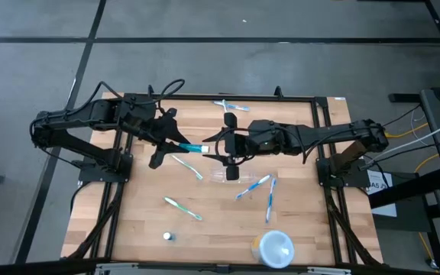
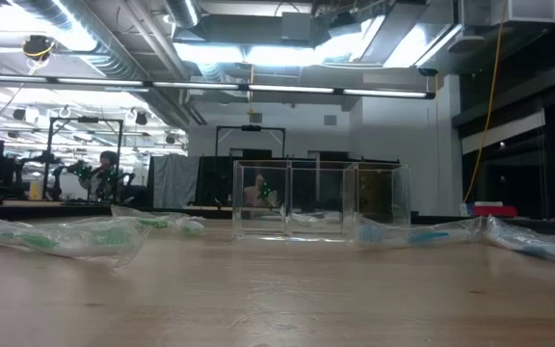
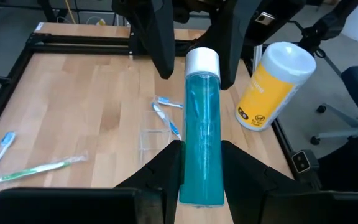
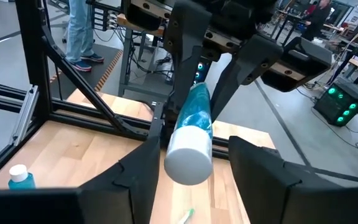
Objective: Pick & Place toothbrushing station
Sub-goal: Put the top blue mouthwash into the transparent organizer
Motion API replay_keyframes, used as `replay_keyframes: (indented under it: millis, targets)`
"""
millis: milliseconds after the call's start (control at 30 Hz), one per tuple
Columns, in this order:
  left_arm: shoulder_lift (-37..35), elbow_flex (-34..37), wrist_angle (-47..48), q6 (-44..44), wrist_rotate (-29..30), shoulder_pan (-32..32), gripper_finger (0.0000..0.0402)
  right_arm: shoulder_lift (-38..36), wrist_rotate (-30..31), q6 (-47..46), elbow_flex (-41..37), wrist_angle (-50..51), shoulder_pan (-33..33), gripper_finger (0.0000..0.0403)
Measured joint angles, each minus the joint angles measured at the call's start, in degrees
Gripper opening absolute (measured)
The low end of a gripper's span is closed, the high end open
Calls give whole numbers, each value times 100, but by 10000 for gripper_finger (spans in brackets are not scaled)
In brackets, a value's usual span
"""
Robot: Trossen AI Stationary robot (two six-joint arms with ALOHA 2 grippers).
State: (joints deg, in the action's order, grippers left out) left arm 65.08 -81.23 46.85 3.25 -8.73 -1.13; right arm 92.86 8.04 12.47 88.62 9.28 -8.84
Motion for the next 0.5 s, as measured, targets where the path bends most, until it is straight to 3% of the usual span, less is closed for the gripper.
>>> replay_keyframes:
  millis: [333,500]
  targets:
    - [-2,0,0,-43,35,-2,99,-2,36,-104,0,21,0,103]
    - [-2,0,4,-48,39,-4,99,-4,34,-151,2,46,2,99]
